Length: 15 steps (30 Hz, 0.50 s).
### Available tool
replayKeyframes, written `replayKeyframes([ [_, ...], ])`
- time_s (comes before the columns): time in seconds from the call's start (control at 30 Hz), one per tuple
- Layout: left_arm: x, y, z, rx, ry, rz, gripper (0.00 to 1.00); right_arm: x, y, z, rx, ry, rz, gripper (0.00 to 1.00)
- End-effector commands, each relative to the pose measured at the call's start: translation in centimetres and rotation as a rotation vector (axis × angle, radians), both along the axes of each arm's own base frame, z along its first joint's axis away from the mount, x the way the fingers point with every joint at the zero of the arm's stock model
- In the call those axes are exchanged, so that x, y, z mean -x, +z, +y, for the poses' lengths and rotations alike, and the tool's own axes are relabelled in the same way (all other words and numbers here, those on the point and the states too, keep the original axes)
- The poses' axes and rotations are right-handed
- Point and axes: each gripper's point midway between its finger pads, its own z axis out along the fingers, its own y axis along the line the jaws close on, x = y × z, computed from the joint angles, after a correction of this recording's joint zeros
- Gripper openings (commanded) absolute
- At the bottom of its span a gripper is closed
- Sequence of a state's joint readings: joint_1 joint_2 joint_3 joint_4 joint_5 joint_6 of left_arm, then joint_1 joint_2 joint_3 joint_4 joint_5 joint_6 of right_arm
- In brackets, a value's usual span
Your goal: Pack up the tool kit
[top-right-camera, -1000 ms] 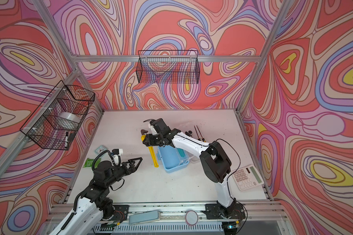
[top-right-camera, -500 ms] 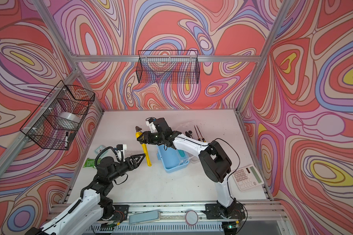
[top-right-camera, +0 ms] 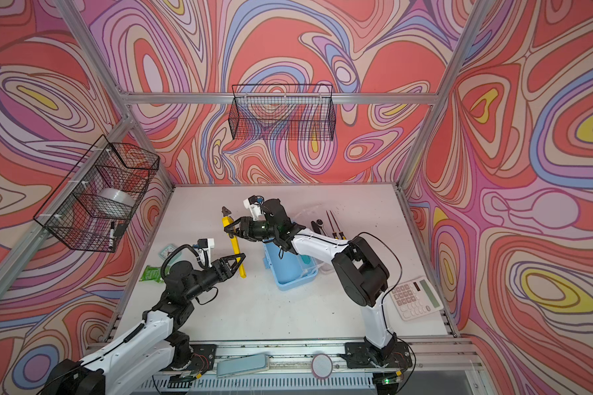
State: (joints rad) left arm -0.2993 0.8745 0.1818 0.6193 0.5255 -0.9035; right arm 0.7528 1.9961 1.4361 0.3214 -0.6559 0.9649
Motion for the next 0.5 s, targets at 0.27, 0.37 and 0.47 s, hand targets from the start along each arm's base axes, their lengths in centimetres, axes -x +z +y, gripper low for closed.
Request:
replayKeyframes([
  [0.27,-0.31,2.15,0.23,0.050,0.017,-0.079,0.37,0.60,7.11,0.35,-0.264,0.060,-0.159,0.00],
  [0.37,-0.41,2.29,0.33,0.054,0.025,-0.083,0.29,0.83,7.22,0.31,-0.293,0.071,-0.158,0.00],
  [0.47,-0.53,2.54,0.38,0.058,0.030,-0.089,0.23,0.94,7.21,0.27,-0.306,0.075,-0.159,0.00],
])
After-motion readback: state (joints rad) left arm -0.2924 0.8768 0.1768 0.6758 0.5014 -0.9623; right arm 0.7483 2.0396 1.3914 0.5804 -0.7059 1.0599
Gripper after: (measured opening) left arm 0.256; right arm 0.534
